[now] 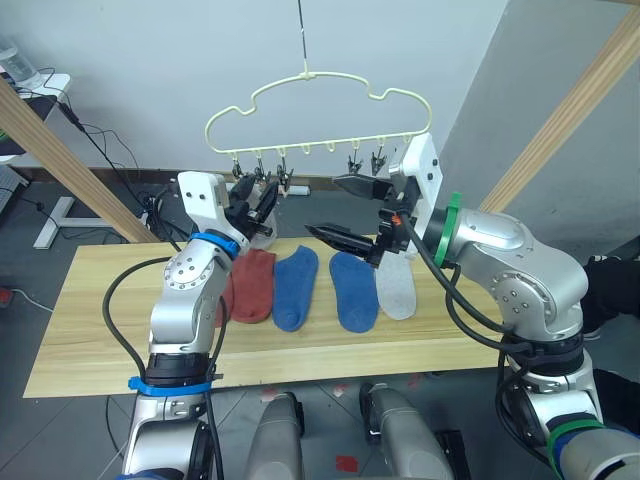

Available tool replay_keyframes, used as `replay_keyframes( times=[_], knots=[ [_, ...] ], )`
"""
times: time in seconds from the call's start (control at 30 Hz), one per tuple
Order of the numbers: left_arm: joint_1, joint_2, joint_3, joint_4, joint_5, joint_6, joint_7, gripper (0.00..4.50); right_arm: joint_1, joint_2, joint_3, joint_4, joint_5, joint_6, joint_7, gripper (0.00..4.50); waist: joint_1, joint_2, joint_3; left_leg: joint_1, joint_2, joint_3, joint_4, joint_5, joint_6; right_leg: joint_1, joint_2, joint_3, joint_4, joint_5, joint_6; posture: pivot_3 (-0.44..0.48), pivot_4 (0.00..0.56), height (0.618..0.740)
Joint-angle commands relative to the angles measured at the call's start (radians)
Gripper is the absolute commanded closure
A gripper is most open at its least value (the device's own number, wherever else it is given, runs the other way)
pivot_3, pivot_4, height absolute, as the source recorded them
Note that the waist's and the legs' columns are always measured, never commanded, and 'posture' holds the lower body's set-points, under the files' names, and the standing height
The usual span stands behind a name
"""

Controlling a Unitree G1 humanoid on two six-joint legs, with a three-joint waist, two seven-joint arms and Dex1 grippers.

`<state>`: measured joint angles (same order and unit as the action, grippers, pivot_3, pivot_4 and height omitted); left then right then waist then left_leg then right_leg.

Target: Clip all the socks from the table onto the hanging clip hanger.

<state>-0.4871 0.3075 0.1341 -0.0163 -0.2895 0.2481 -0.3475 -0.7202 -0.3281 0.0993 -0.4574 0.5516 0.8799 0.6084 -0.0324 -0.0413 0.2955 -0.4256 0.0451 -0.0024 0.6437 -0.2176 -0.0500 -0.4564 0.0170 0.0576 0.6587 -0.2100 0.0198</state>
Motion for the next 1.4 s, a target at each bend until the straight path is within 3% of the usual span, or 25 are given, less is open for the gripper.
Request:
replay_keyframes(
  times=[0.03,1.0,1.27,1.4],
  knots=[
    [-0.021,-0.007,0.000,0.006,0.007,-0.034,-0.003,2.44,-0.013,-0.002,-0.009,-0.032,0.013,-0.025,-0.005,0.00,0.000,0.000,0.000,0.000,0.000,0.000,0.000,0.000,0.000,0.000,0.000,0.000,0.000,0.000,0.000,-0.035,0.273,0.740],
    [-0.085,-0.007,0.002,0.083,0.037,-0.134,0.008,2.44,-0.019,0.004,-0.008,-0.039,0.022,-0.024,-0.023,0.00,-0.001,0.000,0.000,0.000,0.000,-0.001,0.001,0.000,0.000,0.000,0.000,-0.001,0.001,0.000,0.000,-0.039,0.272,0.740],
    [-0.075,-0.005,0.004,0.071,0.036,-0.137,0.007,4.16,-0.004,0.002,-0.006,-0.045,0.026,-0.019,-0.030,0.00,0.000,0.000,0.000,0.000,0.000,-0.001,0.001,0.000,0.000,0.000,0.000,-0.001,0.001,0.000,0.000,-0.036,0.274,0.740],
    [-0.070,0.000,0.006,0.061,0.031,-0.124,0.005,4.40,0.008,-0.009,0.000,-0.041,0.022,-0.022,-0.025,0.00,0.000,0.000,0.000,0.000,0.000,-0.001,0.001,0.000,0.000,0.000,0.000,-0.001,0.001,0.000,0.000,-0.034,0.275,0.740]
  ],
)
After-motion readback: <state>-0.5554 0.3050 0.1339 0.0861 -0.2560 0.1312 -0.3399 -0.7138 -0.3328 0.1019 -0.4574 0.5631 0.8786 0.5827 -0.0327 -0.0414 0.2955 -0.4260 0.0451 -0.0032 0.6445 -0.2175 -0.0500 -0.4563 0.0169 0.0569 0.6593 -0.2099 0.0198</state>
